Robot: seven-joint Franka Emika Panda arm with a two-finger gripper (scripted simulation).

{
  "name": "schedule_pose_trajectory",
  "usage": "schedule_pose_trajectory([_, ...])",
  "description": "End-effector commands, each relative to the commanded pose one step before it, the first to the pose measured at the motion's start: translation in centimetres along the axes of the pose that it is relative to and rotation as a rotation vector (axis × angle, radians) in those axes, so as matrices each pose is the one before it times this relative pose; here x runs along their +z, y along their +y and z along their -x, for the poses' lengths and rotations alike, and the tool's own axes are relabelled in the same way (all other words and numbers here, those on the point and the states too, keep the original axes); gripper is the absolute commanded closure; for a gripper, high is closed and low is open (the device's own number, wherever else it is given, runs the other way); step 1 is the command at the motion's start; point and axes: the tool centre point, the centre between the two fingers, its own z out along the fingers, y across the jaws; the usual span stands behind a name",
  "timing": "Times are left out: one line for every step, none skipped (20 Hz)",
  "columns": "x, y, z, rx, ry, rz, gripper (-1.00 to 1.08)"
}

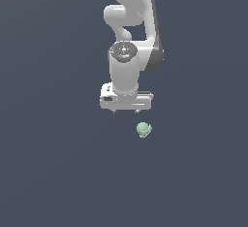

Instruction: Pick up the object and move it to a goal position.

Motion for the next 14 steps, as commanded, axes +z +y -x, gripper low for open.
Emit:
schedule_pose_trajectory([0.0, 0.001, 0.0, 0.0, 0.0, 0.0, -0.92])
schedule_pose_trajectory([0.016, 0.011, 0.001, -0.00063, -0.00017, 0.00021, -0.92])
schedule_pose_trajectory([0.049, 0.037, 0.003, -0.00179, -0.00052, 0.00057, -0.92])
schedule_pose_trajectory([0.082, 0.055, 0.005, -0.00304, -0.00088, 0.00097, -0.92])
schedule_pose_trajectory([0.112, 0.085, 0.008, -0.00411, -0.00119, 0.0013, -0.92])
schedule_pose_trajectory([0.145, 0.1, 0.011, -0.00539, -0.00156, 0.00169, -0.92])
schedule_pose_trajectory([0.175, 0.121, 0.014, -0.00655, -0.00188, 0.00204, -0.92])
schedule_pose_trajectory([0.17, 0.114, 0.014, -0.0064, -0.00182, 0.00196, -0.92])
schedule_pose_trajectory([0.135, 0.091, 0.011, -0.00515, -0.00144, 0.00155, -0.92])
schedule_pose_trajectory([0.101, 0.065, 0.008, -0.00395, -0.00108, 0.00116, -0.92])
schedule_pose_trajectory([0.068, 0.04, 0.005, -0.00273, -0.00071, 0.00078, -0.92])
schedule_pose_trajectory([0.034, 0.019, 0.002, -0.00146, -0.00034, 0.00039, -0.92])
schedule_pose_trajectory([0.002, 0.009, -0.001, 0.0, 0.0, 0.0, -0.92])
schedule_pose_trajectory([-0.027, -0.036, -0.002, 0.00089, 0.00027, -0.00028, -0.92])
